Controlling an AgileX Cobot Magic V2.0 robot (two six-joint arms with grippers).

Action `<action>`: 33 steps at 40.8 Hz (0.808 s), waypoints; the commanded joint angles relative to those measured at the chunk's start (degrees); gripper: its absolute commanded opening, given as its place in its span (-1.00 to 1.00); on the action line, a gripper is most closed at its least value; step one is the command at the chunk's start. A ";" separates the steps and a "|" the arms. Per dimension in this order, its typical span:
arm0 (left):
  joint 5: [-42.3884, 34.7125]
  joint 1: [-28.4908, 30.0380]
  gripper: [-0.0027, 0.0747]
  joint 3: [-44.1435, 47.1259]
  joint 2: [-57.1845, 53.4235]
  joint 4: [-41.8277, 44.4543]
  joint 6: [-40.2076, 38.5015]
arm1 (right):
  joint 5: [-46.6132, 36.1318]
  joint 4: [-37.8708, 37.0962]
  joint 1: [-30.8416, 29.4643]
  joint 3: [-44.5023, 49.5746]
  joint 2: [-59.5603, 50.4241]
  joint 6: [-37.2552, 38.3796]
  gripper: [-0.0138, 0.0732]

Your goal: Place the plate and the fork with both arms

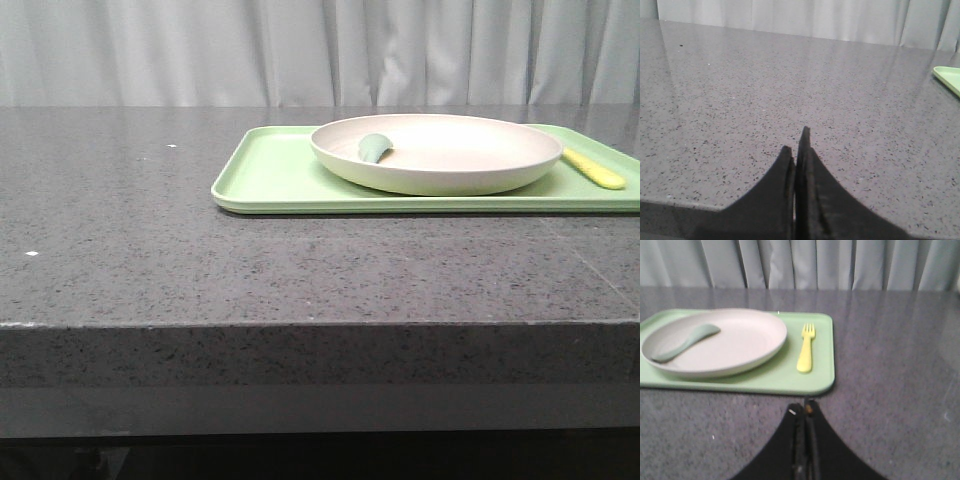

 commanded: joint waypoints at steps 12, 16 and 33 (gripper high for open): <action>-4.39 0.10 -0.98 0.13 -1.26 0.00 -0.30 | -9.25 -0.75 -0.16 12.61 0.55 -0.54 -0.96; -4.39 0.10 -0.98 0.13 -1.26 0.00 -0.30 | -8.19 -0.75 -0.16 12.54 0.55 -0.54 -0.96; -4.39 0.10 -0.98 0.13 -1.26 0.00 -0.30 | -7.93 -0.75 -0.16 12.54 0.17 -0.54 -0.96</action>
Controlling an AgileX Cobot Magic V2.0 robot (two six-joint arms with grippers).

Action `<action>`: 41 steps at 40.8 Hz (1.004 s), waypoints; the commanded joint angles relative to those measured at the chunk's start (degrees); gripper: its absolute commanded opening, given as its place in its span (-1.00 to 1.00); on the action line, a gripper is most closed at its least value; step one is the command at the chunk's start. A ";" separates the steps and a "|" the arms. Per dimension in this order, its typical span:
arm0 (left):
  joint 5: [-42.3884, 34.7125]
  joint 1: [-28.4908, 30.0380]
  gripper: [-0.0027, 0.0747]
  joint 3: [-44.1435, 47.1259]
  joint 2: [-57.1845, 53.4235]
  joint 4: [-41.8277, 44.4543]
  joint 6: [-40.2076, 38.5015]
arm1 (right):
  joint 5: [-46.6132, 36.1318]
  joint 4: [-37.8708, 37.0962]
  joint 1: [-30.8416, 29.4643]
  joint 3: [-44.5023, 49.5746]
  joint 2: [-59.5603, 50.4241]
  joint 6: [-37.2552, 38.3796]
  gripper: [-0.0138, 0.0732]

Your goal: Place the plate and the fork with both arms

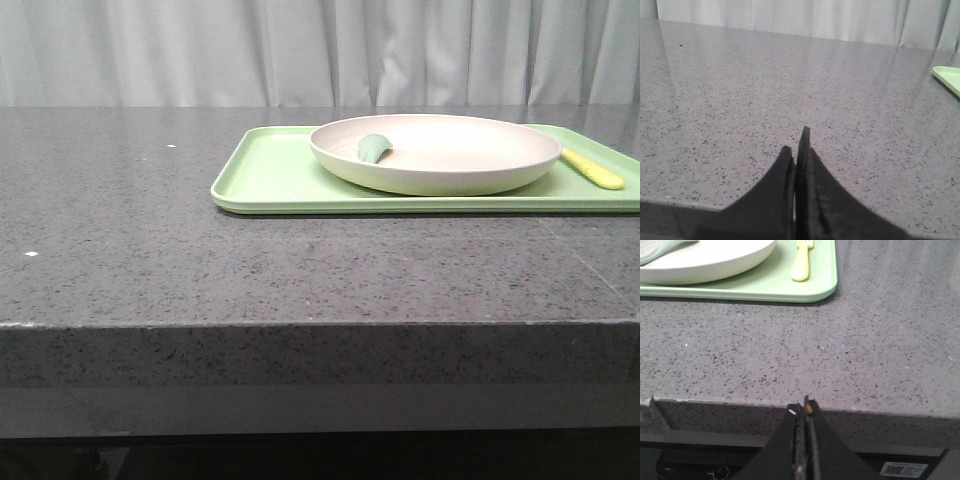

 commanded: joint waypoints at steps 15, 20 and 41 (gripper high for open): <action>-4.44 0.10 -0.98 0.13 -1.26 0.00 -0.30 | -3.97 -0.61 -0.16 -0.30 -9.32 -0.54 -0.96; -4.44 0.10 -0.98 0.13 -1.26 0.00 -0.30 | -3.97 -0.61 -0.16 -0.30 -10.41 -0.54 -0.96; -4.44 0.10 -0.98 0.13 -1.26 0.00 -0.30 | -4.04 -0.61 -0.16 -0.30 -10.42 -0.54 -0.96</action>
